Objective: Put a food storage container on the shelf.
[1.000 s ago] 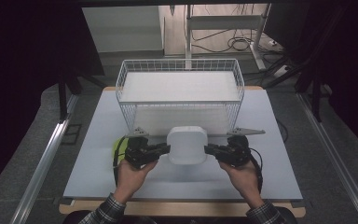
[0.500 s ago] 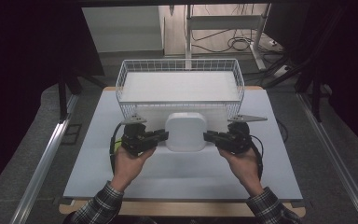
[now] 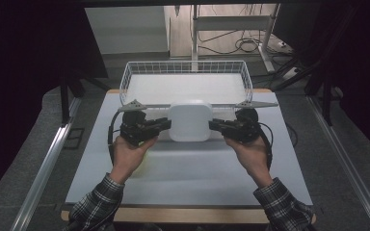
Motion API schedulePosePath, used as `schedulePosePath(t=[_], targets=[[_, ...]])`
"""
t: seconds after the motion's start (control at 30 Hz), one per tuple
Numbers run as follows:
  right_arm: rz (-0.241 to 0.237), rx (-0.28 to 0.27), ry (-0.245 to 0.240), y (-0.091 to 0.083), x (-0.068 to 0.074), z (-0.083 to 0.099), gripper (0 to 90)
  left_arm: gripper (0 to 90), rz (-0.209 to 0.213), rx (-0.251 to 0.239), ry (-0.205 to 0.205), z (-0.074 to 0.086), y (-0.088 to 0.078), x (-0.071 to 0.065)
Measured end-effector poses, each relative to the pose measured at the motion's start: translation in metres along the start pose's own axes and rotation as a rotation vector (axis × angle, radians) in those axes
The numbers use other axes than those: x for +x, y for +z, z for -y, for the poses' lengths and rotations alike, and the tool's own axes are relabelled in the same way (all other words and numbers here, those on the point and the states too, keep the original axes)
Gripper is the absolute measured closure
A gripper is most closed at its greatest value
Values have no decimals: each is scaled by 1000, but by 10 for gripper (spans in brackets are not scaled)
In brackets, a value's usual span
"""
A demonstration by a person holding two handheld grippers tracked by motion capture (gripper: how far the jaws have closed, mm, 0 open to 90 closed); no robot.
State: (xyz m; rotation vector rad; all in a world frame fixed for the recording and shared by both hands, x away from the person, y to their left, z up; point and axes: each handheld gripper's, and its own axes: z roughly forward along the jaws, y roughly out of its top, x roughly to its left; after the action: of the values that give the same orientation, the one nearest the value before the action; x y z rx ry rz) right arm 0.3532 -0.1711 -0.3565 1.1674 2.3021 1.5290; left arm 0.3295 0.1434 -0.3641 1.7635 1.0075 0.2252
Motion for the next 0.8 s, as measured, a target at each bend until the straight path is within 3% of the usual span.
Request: schedulePosePath(t=[0.47,0.8], targets=[[-8,-34,2,-1,0,-45,789,785,-3,-31,7,-44,-10,9],[13,-41,7,3,-5,-73,789,781,-15,-36,2,-73,-5,20]])
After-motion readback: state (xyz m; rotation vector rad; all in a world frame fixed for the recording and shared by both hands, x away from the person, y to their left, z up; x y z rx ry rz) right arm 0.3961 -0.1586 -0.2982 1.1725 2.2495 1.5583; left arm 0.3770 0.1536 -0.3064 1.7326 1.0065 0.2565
